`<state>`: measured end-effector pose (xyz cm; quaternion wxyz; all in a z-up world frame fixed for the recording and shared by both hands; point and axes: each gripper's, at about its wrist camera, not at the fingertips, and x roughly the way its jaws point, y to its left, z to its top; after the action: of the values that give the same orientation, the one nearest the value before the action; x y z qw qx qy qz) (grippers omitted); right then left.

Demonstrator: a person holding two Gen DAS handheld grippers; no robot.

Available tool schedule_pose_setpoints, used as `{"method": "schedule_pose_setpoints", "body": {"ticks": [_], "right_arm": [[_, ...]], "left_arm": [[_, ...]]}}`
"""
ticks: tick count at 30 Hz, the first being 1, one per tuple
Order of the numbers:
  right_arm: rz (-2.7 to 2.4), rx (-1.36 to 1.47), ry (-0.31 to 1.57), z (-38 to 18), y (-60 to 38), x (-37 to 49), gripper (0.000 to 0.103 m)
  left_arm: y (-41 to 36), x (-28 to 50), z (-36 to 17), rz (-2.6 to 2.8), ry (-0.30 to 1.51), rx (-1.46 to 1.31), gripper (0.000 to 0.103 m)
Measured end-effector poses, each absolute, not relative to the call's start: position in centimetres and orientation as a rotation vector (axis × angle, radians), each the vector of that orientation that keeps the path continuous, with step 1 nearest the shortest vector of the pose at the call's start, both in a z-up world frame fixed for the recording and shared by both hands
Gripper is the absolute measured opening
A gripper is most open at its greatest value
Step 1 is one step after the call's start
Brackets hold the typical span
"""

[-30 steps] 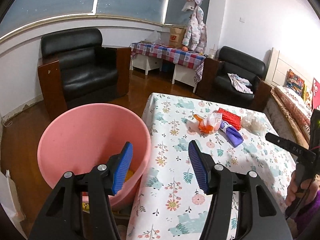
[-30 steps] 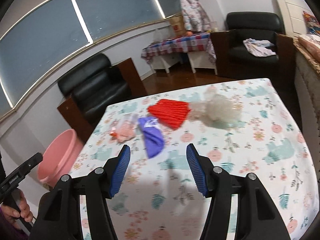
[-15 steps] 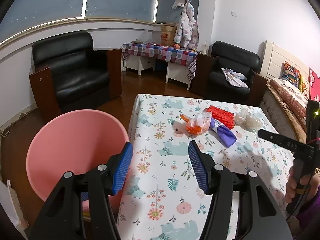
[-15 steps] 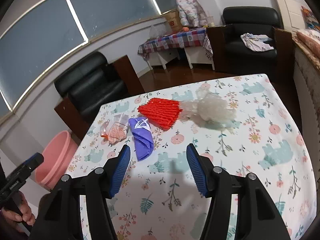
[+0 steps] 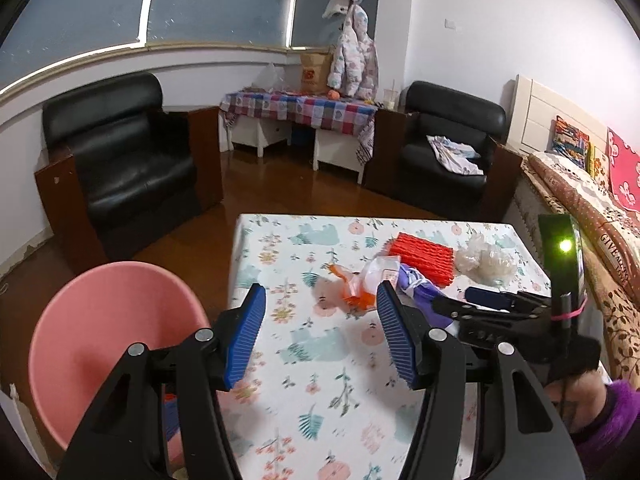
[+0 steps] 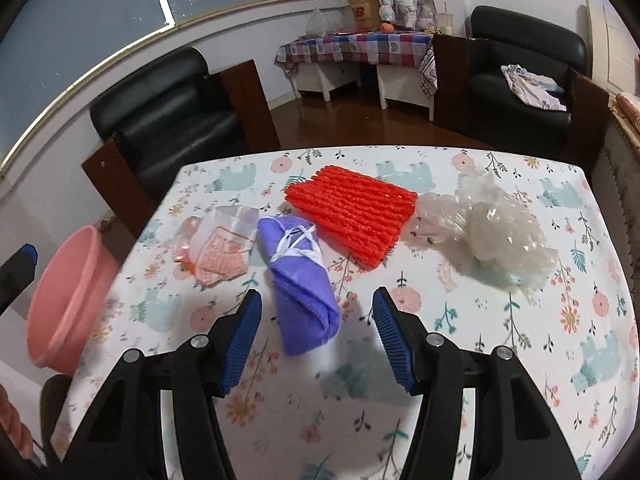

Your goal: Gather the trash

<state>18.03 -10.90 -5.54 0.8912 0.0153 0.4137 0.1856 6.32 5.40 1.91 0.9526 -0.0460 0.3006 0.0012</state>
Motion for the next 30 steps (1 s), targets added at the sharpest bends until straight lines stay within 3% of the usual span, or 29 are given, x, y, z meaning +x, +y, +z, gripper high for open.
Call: {"method": "schedule_pose_setpoints", "body": {"ticks": [3, 12, 15, 21, 28, 30], "right_arm": [[0.397, 0.063, 0.878, -6.3, -11.1, 18.7, 0.046], [0.433, 0.175, 0.896, -6.9, -12.7, 19.4, 0.028], [0.442, 0.177, 0.898, -6.9, -12.8, 19.5, 0.025], [0.452, 0.183, 0.903, -6.9, -13.1, 19.4, 0.023], [0.455, 0.185, 0.903, -7.0, -13.3, 19.4, 0.023], [0.454, 0.185, 0.903, -7.0, -13.2, 19.4, 0.023]], "left_arm": [[4.2, 8.4, 0.7, -0.024, 0.652, -0.076, 0.058], [2.7, 13.3, -2.1, -0.054, 0.739, -0.116, 0.058], [3.2, 14.2, -2.6, -0.045, 0.743, -0.149, 0.057], [4.2, 14.7, -3.9, -0.036, 0.767, -0.182, 0.042], [4.0, 15.4, -4.9, -0.051, 0.791, -0.176, 0.041], [3.9, 15.3, -4.9, -0.066, 0.781, -0.182, 0.031]]}}
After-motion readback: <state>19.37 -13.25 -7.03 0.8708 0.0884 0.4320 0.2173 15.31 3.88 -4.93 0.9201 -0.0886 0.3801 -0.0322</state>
